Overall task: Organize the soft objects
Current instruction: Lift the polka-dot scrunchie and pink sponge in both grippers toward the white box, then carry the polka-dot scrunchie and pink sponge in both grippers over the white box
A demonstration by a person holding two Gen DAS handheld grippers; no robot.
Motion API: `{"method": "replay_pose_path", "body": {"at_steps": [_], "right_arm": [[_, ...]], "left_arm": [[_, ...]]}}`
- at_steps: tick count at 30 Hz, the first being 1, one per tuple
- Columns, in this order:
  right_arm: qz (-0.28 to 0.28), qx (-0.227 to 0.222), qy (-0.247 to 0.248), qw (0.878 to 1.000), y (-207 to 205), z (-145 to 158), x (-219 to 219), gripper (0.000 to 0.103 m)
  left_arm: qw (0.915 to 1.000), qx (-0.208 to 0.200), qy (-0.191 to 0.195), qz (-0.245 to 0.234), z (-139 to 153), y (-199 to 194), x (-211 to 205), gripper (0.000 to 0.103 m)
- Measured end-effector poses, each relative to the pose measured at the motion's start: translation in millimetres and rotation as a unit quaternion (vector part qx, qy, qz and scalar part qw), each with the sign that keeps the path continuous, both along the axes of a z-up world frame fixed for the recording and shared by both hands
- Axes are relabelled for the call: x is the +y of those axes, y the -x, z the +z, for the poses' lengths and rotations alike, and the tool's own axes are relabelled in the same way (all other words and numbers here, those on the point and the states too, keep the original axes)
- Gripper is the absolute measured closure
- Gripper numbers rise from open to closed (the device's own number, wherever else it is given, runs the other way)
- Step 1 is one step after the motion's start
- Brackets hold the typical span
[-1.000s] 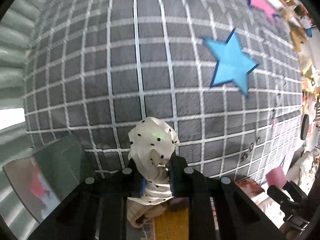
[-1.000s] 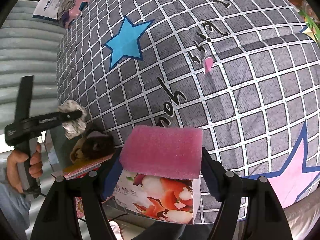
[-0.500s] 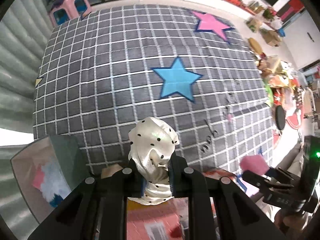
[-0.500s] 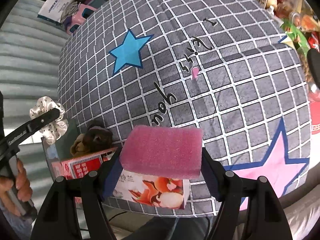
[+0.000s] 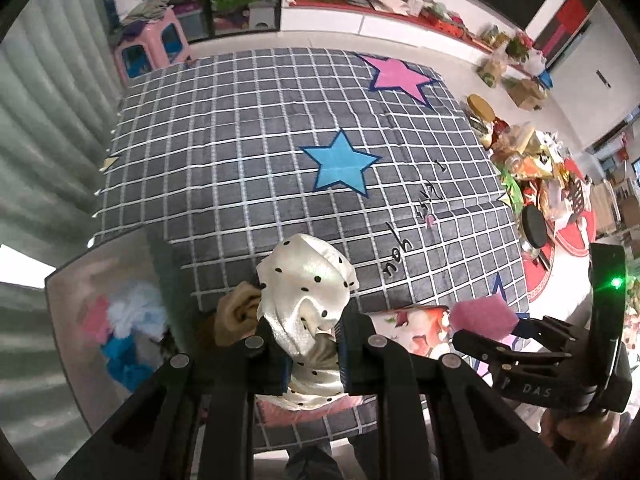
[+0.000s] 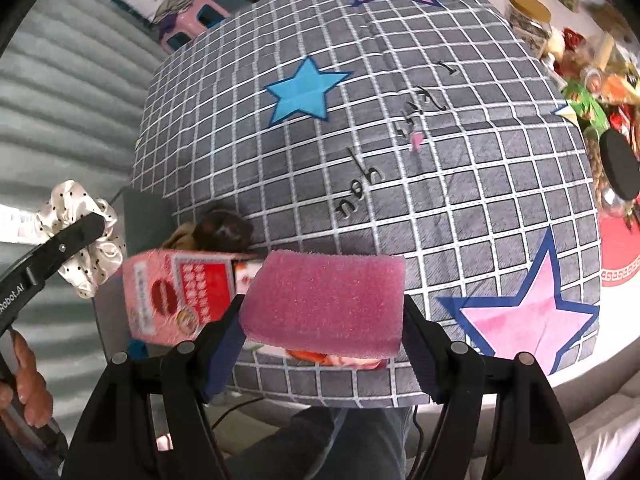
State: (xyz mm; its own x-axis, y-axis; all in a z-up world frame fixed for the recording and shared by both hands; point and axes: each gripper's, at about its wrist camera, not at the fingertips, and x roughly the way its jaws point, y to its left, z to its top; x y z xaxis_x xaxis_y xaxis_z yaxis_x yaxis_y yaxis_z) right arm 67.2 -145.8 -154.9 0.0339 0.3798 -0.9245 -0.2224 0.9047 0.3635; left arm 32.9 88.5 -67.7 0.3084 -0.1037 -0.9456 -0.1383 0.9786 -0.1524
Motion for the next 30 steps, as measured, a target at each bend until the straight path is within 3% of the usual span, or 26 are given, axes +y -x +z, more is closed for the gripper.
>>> {"method": "replay_pose_path", "body": {"at_steps": [16,30], "right_arm": [[0.139,-0.053,0.007,0.989,65.6,41.8,93.4,0.029],[0.271,-0.085,0.003,0.959,102.1,63.3,192.1,0.029]], "left_arm": [[0.9928,0.002,-0.009,0.119,-3.7,99.8,75.2,0.084],[0.9712,0.021,-0.004,0.237,-20.3,176.4,138.2,0.084]]}}
